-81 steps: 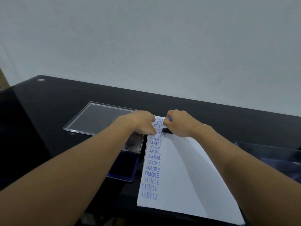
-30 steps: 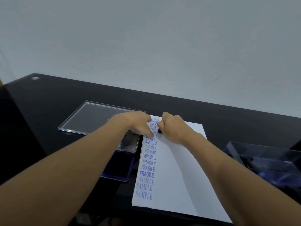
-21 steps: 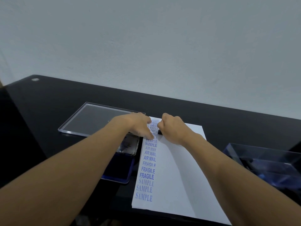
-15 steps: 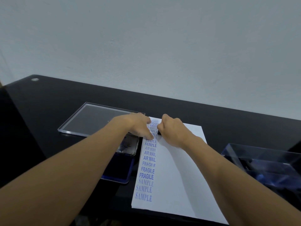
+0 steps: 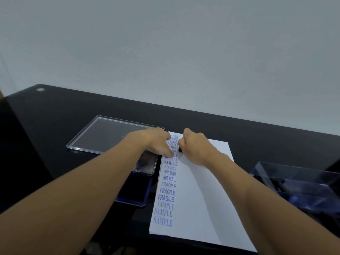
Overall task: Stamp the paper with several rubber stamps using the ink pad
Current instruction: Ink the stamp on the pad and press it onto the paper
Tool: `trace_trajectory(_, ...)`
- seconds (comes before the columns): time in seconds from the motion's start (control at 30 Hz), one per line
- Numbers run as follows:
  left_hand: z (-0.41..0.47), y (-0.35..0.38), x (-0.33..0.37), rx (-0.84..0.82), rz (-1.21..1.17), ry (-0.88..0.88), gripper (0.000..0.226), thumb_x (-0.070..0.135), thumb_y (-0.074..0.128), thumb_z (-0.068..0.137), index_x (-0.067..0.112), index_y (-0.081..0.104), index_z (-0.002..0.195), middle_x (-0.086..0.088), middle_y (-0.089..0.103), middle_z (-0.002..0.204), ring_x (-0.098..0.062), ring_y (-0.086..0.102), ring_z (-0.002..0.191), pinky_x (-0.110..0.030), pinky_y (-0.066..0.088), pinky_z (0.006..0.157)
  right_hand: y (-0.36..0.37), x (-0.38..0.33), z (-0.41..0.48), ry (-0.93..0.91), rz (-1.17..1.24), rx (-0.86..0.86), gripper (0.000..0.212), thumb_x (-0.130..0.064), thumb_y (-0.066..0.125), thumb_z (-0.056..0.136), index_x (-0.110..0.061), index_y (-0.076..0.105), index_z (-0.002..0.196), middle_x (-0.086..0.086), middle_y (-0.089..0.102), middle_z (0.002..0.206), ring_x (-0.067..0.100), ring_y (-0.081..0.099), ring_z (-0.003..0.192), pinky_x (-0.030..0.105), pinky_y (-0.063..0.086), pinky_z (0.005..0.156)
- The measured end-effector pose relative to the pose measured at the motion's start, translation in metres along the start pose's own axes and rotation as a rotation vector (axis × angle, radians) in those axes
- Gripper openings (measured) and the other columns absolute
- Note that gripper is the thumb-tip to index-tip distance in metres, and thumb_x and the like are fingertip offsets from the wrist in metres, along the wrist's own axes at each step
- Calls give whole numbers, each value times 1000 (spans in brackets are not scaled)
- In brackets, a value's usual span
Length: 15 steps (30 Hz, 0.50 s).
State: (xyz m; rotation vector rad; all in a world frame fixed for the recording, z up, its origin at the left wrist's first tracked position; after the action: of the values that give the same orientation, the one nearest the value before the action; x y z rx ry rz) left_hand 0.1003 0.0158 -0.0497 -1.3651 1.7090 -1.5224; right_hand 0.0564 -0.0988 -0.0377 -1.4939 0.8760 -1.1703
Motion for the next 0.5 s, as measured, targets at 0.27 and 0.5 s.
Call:
trace_trajectory(0.27,-2,1,1,1,6,6,72,52,67,85,18,46,144,-3,46,144,-26,44,132,-44,42,108,-2,10,2,189,463,50,13,-19,32,106,-9,35,97,-2,30,72,28,47,81,40,47,76)
trace_trajectory(0.5,-6,2,1,4,-17,-3,67,51,66,86,15,50,140,-4,49,141,-25,47,128,-43,44,106,2,9,-5,208,500,22,25,-23,43,103,-13,36,82,2,42,75,22,44,63,27,28,50)
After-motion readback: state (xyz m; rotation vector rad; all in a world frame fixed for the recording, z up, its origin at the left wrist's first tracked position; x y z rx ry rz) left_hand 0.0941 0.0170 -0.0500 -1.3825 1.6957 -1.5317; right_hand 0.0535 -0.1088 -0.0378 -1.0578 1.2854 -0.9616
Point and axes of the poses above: each hand's wrist, its own z-axis towards the middle knuckle, its own y-axis out of the palm, x = y × z, the point moved 6 cm from there along z, towards the middle knuckle
